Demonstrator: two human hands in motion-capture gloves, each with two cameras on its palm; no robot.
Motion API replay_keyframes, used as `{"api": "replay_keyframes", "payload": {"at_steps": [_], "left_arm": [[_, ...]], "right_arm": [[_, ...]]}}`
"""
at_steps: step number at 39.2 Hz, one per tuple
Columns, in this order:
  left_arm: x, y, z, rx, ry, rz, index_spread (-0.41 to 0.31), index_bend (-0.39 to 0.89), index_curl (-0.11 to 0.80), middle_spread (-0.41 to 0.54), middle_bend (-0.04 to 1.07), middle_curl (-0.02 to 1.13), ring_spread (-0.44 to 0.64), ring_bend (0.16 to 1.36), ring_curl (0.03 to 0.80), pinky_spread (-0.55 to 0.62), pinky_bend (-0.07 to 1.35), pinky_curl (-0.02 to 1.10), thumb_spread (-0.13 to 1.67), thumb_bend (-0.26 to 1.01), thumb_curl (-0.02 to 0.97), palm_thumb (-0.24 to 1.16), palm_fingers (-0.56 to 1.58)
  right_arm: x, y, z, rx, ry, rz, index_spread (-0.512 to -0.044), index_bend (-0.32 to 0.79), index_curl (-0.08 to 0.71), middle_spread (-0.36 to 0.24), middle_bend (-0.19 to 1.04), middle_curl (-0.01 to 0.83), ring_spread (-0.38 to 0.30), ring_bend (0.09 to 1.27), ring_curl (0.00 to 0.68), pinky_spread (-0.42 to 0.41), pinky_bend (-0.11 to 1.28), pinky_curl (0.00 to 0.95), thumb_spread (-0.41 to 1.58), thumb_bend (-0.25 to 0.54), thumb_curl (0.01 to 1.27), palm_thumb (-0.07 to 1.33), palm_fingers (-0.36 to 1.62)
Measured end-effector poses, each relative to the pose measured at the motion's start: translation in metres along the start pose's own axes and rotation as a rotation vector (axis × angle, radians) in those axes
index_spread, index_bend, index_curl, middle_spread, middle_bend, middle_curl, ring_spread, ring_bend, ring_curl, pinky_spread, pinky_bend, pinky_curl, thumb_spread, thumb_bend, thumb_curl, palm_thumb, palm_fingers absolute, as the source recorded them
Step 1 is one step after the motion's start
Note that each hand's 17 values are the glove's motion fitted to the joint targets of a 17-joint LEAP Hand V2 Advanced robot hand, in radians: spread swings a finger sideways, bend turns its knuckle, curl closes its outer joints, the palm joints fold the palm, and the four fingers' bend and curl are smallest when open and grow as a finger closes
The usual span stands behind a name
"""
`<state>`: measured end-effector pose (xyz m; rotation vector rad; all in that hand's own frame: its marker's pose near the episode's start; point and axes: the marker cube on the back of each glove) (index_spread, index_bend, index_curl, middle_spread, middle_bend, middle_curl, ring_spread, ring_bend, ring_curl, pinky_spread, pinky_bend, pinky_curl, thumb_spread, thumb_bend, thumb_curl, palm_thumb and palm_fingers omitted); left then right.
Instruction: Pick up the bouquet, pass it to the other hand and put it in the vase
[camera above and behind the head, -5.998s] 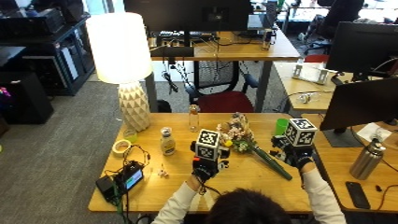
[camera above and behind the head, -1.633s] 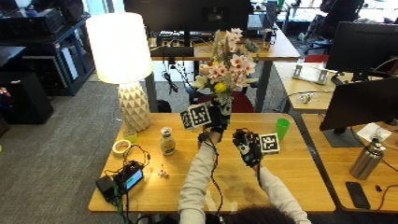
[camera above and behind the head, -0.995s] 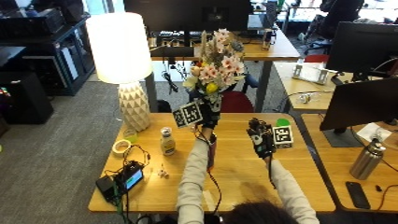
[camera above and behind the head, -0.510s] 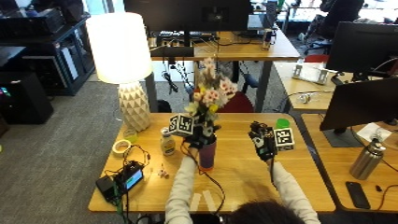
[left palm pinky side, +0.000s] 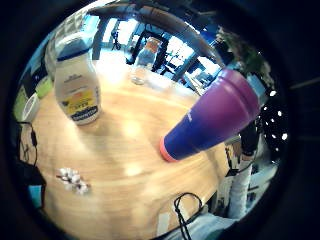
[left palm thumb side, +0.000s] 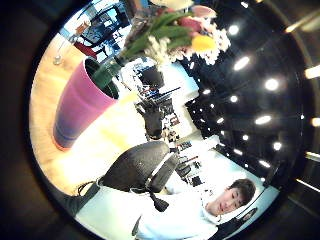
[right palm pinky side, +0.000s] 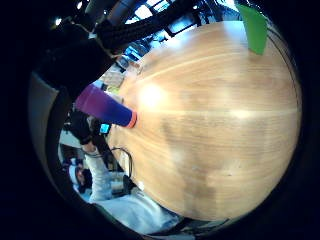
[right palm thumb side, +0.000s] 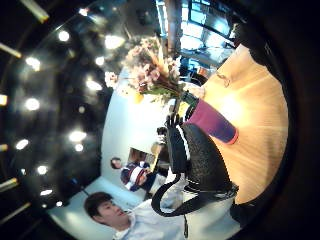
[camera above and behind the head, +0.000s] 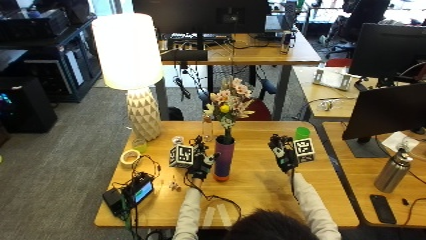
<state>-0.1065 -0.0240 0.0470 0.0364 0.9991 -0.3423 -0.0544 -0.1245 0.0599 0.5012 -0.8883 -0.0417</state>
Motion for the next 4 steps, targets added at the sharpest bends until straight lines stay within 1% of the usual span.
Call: {"api": "replay_keyframes", "payload": {"at_steps": [1,2,4], "left_arm": [[-0.0051,0.0015,0.0022,-0.020,-0.031,-0.062,0.105,0.10,0.212,0.163,0.28,0.35,0.22,0.71,0.326,0.35,0.54,0.33,0.77,-0.05,0.386,0.12,-0.01],[-0.0072,0.0023,0.0042,-0.041,-0.034,-0.088,0.104,0.11,0.210,0.166,0.28,0.35,0.22,0.70,0.323,0.36,0.54,0.33,0.77,-0.05,0.383,0.11,0.00],[-0.0053,0.0026,0.0069,-0.070,0.004,-0.070,0.103,0.11,0.209,0.169,0.28,0.35,0.23,0.70,0.320,0.37,0.54,0.33,0.77,-0.05,0.379,0.11,0.01]], "right_arm": [[0.0026,-0.0006,0.0013,-0.005,-0.006,0.000,-0.237,0.11,0.224,-0.061,0.30,0.416,-0.041,0.45,0.353,0.277,0.46,0.340,1.17,-0.019,0.35,0.53,0.68],[0.0031,-0.0010,0.0031,-0.018,-0.035,-0.031,-0.237,0.11,0.224,-0.060,0.30,0.416,-0.041,0.45,0.353,0.277,0.46,0.339,1.17,-0.018,0.36,0.54,0.68],[0.0013,-0.0019,0.0067,-0.048,-0.111,-0.123,-0.237,0.10,0.223,-0.060,0.30,0.415,-0.043,0.44,0.352,0.278,0.45,0.339,1.17,-0.018,0.36,0.54,0.68]]}}
